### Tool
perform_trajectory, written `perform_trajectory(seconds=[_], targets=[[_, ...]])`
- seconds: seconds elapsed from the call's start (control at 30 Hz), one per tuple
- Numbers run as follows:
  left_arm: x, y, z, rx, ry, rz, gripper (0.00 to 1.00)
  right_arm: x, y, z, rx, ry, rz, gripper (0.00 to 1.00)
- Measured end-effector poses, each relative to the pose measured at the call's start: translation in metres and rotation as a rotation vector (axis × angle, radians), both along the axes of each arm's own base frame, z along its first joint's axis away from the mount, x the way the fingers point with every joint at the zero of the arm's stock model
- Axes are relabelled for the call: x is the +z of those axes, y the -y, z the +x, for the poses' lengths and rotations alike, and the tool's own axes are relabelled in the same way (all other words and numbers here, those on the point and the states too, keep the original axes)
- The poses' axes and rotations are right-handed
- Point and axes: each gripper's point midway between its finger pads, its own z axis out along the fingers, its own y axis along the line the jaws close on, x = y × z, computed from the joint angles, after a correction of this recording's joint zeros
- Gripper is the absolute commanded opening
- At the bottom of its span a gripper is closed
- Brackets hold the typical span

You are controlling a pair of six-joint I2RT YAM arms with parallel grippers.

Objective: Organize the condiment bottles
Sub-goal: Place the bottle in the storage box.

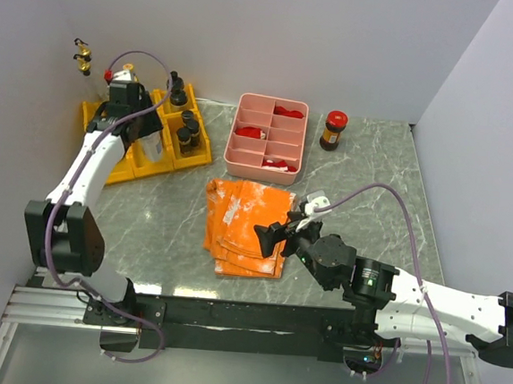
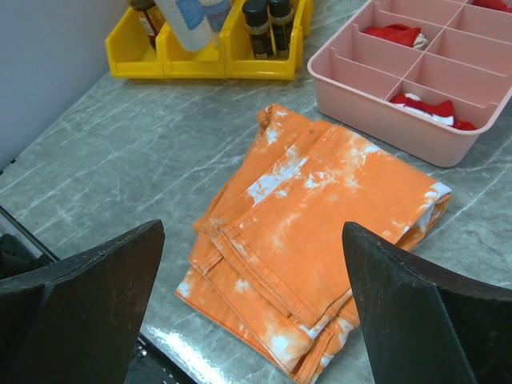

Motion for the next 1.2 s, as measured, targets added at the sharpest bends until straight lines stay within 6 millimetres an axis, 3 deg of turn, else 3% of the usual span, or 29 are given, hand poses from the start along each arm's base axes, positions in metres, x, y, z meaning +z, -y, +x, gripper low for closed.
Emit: perform_trajectory(seconds=[0.17, 0.33, 0.47, 0.63, 0.73, 0.77, 0.9, 1.03, 1.2], targets=[[-0.014, -0.003, 0.027, -0.025, -0.002, 0.015, 0.01, -0.002, 0.002, -0.001, 0.0, 0.0, 0.0, 1.0], [-0.036, -0.005, 0.041, -0.043, -0.028, 0.026, 0.01, -0.002, 0.002, -0.001, 0.0, 0.001, -0.001, 1.0], [-0.052, -0.007, 0.048, -0.057, -0.049, 0.026, 0.25, -0.002, 0.002, 0.0, 0.0, 0.002, -0.004, 1.0], [-0.066, -0.015, 0.053, -0.047, -0.075, 0.027, 0.39, -0.002, 0.002, 0.0, 0.0, 0.005, -0.009, 1.0], [-0.071, -0.018, 0.055, -0.04, -0.086, 0.028, 0.63, -0.002, 0.003, 0.0, 0.0, 0.006, -0.009, 1.0], [-0.072, -0.018, 0.055, -0.039, -0.089, 0.028, 0.71, -0.002, 0.003, 0.0, 0.0, 0.006, -0.009, 1.0], [-0.067, -0.019, 0.056, -0.038, -0.083, 0.029, 0.8, -0.002, 0.003, 0.0, -0.001, 0.006, -0.01, 1.0], [-0.046, -0.019, 0.064, -0.037, -0.047, 0.028, 0.98, -0.003, 0.003, 0.0, -0.004, 0.0, -0.01, 1.0], [-0.023, -0.013, 0.061, -0.062, -0.034, 0.012, 0.97, -0.007, 0.004, 0.004, -0.039, -0.015, -0.032, 1.0]])
